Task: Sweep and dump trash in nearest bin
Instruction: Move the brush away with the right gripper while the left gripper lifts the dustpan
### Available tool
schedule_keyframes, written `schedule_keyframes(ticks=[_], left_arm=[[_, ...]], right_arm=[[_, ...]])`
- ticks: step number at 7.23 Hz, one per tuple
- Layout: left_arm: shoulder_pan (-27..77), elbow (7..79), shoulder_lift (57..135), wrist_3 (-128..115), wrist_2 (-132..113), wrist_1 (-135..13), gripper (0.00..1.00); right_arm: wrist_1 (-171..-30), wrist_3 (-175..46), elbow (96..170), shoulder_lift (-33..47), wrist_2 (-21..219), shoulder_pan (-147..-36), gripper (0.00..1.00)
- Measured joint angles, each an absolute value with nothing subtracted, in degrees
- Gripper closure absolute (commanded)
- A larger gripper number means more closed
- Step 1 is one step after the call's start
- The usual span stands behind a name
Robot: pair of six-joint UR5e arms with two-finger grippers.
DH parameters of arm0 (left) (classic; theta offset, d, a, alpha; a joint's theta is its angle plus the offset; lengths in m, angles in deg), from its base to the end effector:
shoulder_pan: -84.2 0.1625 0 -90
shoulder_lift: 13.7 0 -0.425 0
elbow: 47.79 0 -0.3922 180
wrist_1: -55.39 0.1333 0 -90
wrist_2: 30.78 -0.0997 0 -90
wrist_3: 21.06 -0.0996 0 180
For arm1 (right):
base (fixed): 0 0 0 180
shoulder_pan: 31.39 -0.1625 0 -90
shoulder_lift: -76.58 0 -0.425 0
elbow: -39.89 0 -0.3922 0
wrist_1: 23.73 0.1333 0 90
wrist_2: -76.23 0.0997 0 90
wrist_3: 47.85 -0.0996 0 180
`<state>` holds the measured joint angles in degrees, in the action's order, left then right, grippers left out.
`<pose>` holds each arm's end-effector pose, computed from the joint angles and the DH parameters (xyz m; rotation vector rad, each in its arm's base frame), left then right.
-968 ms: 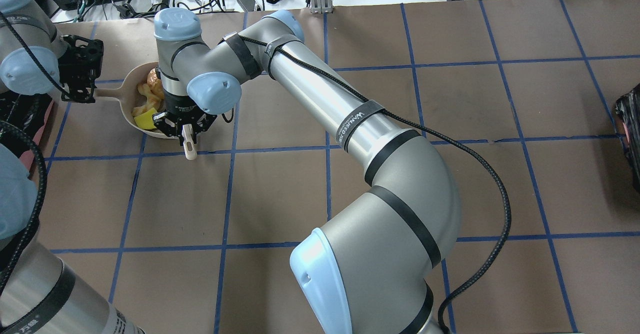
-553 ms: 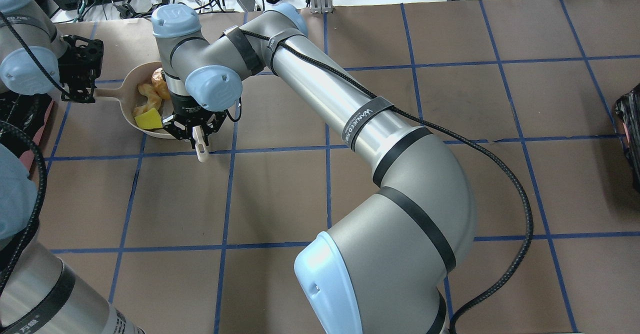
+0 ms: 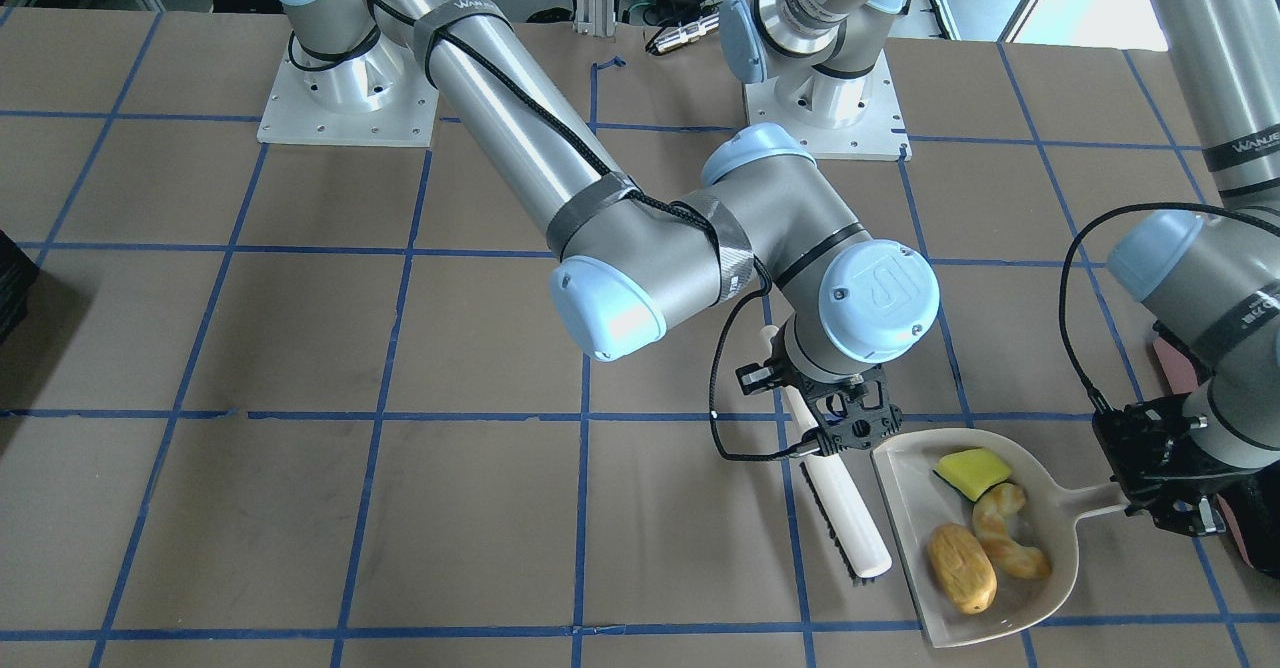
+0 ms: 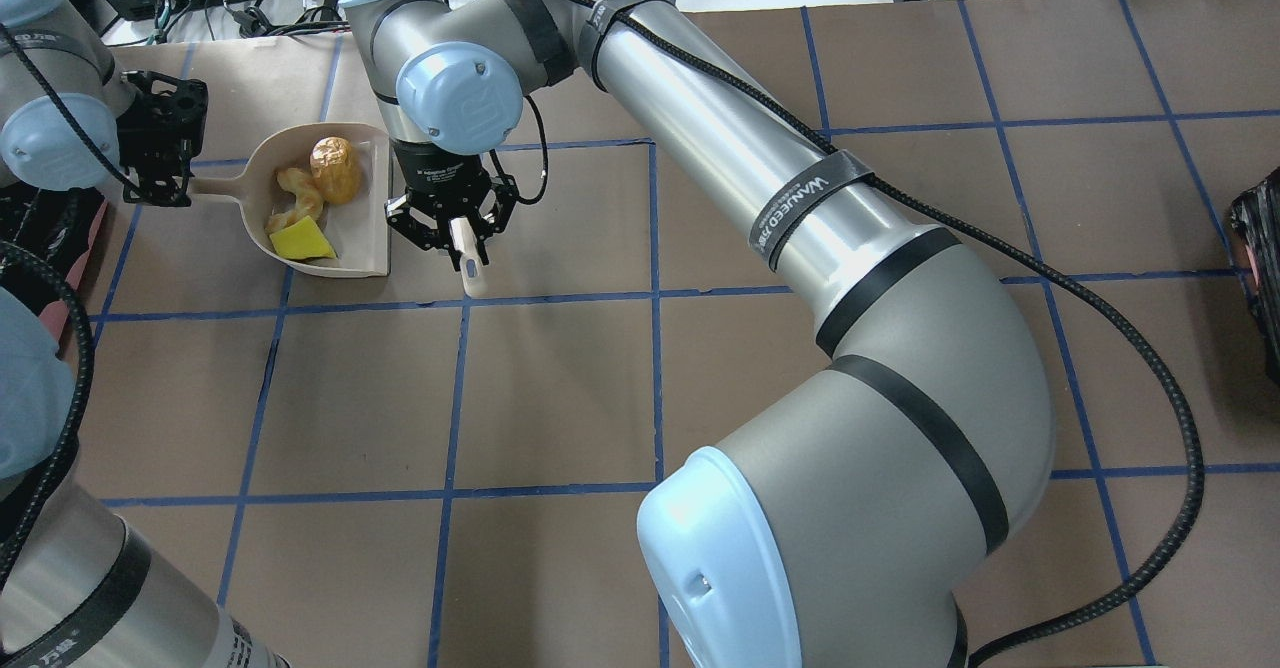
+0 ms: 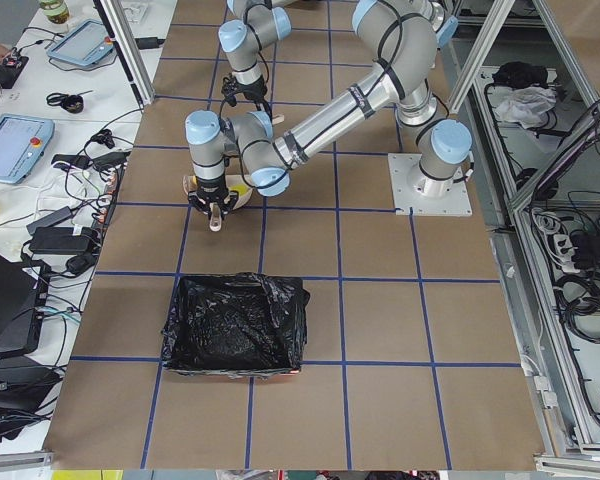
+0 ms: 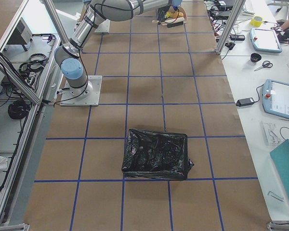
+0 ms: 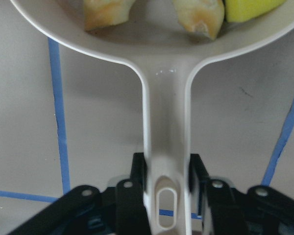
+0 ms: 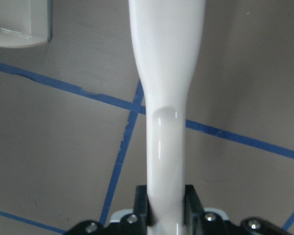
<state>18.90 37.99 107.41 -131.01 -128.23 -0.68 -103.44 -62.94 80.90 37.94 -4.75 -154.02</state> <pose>0.1750 -0.6685 0.2632 2.0068 2.1981 0.1082 0.5565 -0.5931 0.2938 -0.4401 3.0287 0.4081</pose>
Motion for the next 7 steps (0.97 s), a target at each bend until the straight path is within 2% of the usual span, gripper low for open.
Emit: schedule_keyframes(ticks=[2,3,4,7], left_arm=[[19.05,38.04,107.44,-131.05,-127.78,-0.68,1.0],[19.64,38.02,107.53,-131.49,-126.67,-0.7,1.0],[20.87,38.0,107.61,-132.21,-125.24,-0.74,1.0],[24.99,37.74,106.23,-135.42,-123.52,-1.29,1.0]], right_arm=[[-95.97,-62.9,83.03,34.23,-7.5,-151.09,1.0],[-94.93,-63.9,88.56,29.96,-8.02,-149.65,1.0],[-97.31,-65.84,97.58,23.99,-8.01,-148.57,1.0],[-122.16,-73.23,135.71,2.69,-7.1,-148.04,1.0]])
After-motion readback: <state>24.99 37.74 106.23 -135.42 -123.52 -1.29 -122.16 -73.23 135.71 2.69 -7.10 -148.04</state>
